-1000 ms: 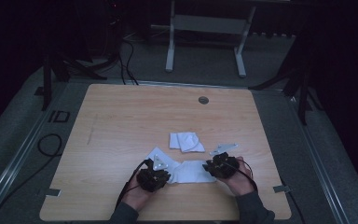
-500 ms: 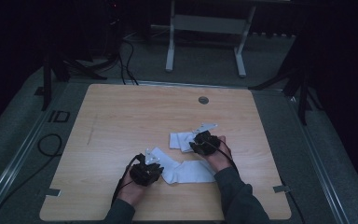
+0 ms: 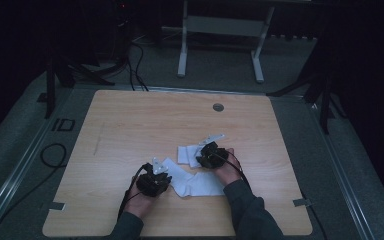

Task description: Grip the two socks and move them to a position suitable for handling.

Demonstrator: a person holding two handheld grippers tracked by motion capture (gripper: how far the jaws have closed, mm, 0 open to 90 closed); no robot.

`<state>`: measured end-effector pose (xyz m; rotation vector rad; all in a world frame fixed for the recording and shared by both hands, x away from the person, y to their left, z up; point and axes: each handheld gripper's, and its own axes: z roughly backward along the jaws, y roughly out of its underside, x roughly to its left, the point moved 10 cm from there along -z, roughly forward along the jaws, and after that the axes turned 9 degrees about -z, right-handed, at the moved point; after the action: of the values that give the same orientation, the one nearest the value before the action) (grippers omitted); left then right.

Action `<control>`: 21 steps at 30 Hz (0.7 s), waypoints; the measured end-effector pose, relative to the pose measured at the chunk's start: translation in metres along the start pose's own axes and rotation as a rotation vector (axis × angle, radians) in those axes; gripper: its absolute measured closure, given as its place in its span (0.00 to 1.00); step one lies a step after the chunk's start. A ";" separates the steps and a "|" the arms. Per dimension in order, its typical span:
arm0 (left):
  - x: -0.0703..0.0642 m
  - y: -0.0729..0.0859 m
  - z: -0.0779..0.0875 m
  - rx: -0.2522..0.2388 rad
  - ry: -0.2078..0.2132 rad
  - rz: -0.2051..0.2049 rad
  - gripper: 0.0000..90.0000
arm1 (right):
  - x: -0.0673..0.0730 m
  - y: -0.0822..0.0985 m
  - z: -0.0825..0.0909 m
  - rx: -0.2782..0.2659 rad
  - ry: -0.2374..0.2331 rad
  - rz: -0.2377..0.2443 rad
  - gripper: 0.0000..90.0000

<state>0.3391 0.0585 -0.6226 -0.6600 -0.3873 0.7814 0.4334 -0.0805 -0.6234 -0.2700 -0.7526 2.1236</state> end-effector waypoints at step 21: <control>0.002 0.002 -0.006 0.016 -0.018 -0.009 0.85 | -0.018 -0.014 0.005 -0.018 -0.018 -0.142 0.78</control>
<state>0.3423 0.0590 -0.6281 -0.6362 -0.3992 0.7819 0.4515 -0.0900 -0.6117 -0.2015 -0.7782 1.9886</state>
